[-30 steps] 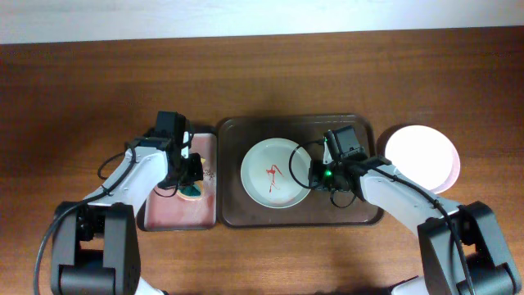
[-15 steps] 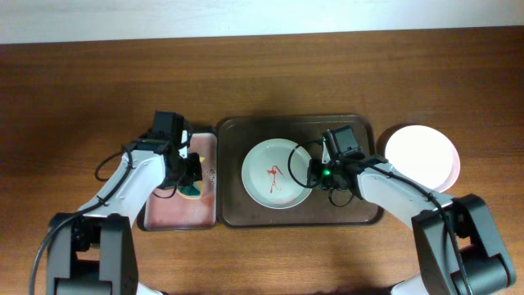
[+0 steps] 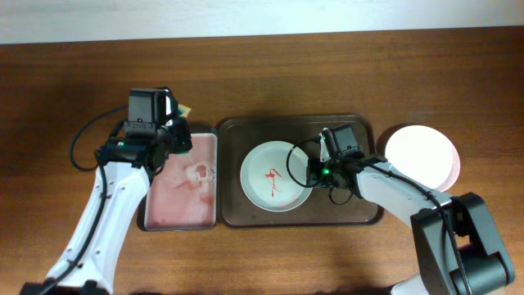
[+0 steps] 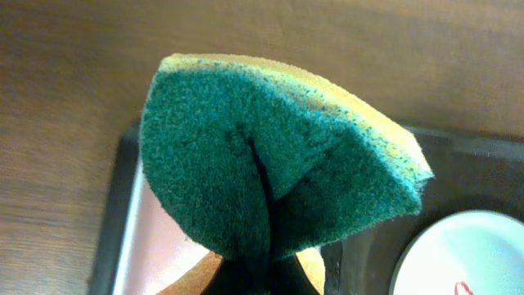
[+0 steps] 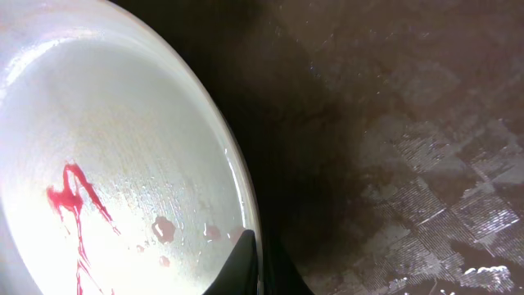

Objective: Clean dirty plates on tray and stack at the side
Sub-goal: 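Lift the sponge with the left gripper toward the held plate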

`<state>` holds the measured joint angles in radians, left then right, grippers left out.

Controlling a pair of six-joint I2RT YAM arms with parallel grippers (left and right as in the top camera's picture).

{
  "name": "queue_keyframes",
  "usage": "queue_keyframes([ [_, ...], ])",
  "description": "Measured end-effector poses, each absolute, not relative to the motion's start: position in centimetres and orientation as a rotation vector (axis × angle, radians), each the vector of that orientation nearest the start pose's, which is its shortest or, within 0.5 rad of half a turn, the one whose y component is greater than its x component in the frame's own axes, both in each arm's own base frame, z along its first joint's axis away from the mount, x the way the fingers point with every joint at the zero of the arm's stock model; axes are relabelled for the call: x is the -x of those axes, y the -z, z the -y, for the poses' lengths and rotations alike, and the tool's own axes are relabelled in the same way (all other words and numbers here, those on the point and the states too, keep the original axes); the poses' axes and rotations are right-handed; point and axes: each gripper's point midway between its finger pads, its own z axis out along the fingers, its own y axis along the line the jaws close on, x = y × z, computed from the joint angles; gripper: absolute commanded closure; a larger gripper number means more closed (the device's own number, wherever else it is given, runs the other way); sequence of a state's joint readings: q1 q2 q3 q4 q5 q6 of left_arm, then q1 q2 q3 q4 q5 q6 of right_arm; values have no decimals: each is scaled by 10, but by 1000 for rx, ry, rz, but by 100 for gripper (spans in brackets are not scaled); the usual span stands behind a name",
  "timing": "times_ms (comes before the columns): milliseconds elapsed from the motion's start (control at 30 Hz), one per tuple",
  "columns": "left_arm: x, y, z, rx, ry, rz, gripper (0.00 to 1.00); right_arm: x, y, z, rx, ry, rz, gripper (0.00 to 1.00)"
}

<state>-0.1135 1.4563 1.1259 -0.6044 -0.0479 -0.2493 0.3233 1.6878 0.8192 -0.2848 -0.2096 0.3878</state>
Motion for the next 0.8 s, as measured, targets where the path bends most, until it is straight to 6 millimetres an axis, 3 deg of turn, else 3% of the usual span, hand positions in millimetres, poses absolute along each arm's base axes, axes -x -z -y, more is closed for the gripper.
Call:
queue_keyframes([
  [100, -385, -175, 26, 202, 29, -2435, 100, -326, -6, -143, -29, -453, -2777, 95],
  [267, -382, -193, 19, 200, -7, -2382, 100, -336, -8, -139, -31, -405, -2736, 83],
  [333, -376, -190, 19, 199, -14, -2405, 100, -342, -11, -139, -15, -398, -2710, 83],
  [433, -367, -183, 18, 198, -22, -2453, 100, -355, -19, -142, 4, -403, -2650, 96],
  [567, -351, -168, 21, 187, -13, -2547, 100, -355, -19, -142, 19, -398, -2650, 96],
  [800, -354, -141, 22, 184, -22, -2628, 100, -351, -18, -141, 19, -395, -2678, 96],
])
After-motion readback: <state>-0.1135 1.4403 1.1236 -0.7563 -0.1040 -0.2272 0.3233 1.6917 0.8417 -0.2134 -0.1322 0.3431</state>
